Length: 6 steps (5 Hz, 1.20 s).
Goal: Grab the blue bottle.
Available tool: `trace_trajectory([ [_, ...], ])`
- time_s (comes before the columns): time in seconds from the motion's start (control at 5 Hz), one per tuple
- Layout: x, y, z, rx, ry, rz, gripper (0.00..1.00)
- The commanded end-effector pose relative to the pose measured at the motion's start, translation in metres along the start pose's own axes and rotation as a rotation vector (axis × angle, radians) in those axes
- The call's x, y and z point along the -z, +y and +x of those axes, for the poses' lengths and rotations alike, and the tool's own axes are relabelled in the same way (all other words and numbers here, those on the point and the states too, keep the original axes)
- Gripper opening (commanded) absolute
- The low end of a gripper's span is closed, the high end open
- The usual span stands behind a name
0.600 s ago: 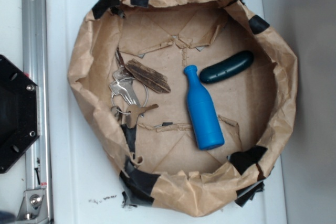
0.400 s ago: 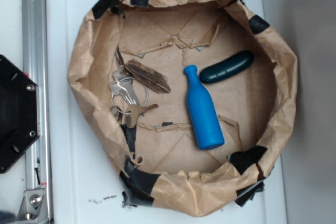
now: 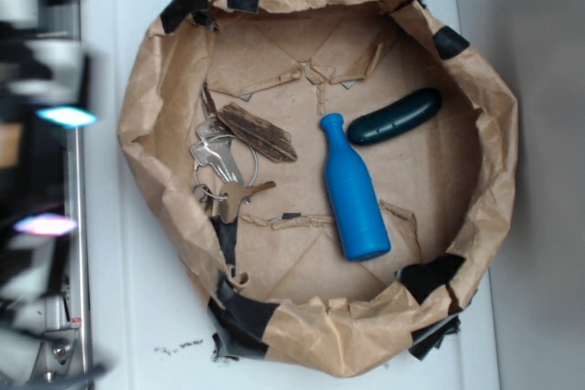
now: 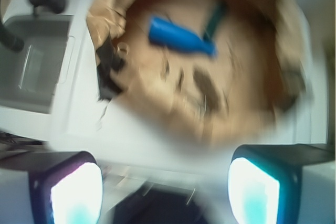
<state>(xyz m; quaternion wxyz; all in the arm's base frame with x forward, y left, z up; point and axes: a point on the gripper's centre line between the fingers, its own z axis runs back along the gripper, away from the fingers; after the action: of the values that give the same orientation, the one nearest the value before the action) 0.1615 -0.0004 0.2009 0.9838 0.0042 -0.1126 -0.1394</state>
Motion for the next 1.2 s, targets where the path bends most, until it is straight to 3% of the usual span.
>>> trace_trajectory([
  [0.0,0.059,0.036,0.061,0.23,-0.048,-0.086,1.0],
  [0.2,0.088,0.032,0.089,0.314,-0.027,-0.083,1.0],
  [0.4,0.124,0.018,0.111,0.386,-0.074,-0.058,1.0],
  [0.6,0.167,-0.019,0.116,0.589,-0.15,-0.164,1.0],
  [0.8,0.198,-0.048,0.094,0.8,-0.001,-0.25,1.0],
  [1.0,0.187,-0.044,0.098,0.765,-0.019,-0.259,0.0],
])
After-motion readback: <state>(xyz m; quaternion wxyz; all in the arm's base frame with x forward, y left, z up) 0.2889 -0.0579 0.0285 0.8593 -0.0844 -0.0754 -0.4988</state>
